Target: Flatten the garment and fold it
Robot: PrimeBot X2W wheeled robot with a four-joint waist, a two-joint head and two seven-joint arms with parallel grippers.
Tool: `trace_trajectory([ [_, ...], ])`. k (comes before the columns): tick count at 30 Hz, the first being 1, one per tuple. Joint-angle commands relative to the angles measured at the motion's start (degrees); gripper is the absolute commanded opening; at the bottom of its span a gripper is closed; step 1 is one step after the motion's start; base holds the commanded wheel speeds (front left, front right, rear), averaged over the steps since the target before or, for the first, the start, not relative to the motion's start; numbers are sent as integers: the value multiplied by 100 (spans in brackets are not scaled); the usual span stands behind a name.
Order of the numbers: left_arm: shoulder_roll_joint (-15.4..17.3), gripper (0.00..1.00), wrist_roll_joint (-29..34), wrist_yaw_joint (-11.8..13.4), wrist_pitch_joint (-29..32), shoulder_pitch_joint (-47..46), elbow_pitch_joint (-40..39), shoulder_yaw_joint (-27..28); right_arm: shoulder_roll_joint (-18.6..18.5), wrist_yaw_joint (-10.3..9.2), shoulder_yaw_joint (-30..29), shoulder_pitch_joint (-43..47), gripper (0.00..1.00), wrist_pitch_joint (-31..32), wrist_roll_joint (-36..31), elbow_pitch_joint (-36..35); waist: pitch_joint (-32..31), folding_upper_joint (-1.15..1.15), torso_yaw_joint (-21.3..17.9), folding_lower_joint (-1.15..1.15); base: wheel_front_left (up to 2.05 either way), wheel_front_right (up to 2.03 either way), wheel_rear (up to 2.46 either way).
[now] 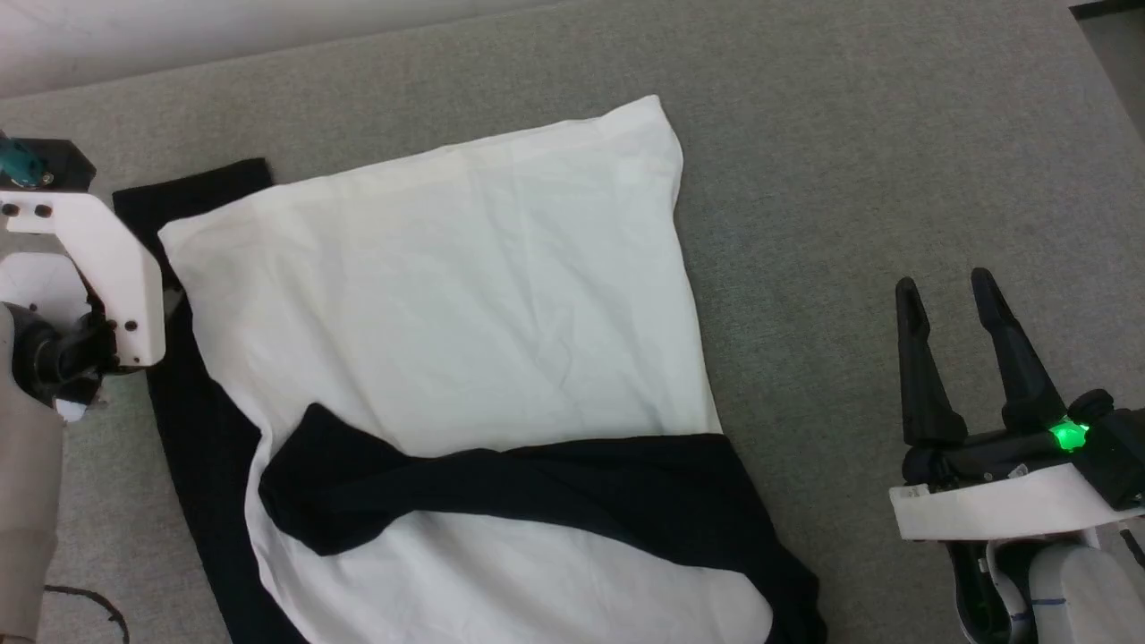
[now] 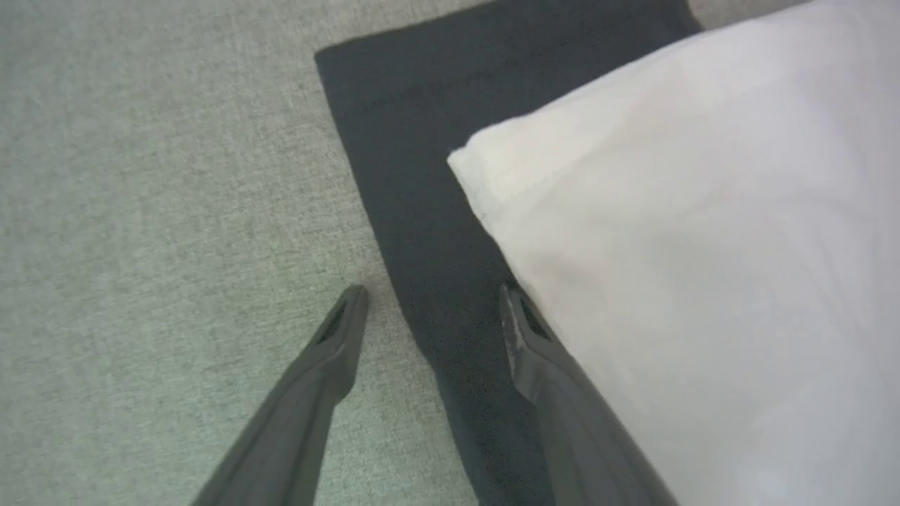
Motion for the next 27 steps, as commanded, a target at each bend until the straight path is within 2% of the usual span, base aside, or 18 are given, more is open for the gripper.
trace_trajectory([
  [1,-109,0,-118,3,160,203,156,-73,22,-5,-10,-45,100,-27,-34,15,-19,0,62,0,0,0,0],
  [5,-114,0,-179,68,-17,258,140,8,16,-5,-11,-46,100,5,-97,16,-96,0,178,0,0,0,0],
  [9,-27,0,-96,202,-448,379,188,102,3,-5,-33,10,100,43,-132,32,-267,0,331,0,0,0,0],
  [14,112,0,-38,214,-1074,598,190,205,-19,-5,-39,71,100,109,-161,23,-431,0,519,0,0,0,0],
  [22,113,0,-262,287,-1932,956,9,576,-14,-5,-93,160,100,185,-187,38,-645,0,725,0,0,0,0],
  [27,35,0,-393,330,-2501,1365,-388,788,-4,-5,-170,274,100,217,-185,83,-911,0,845,0,0,0,0],
])
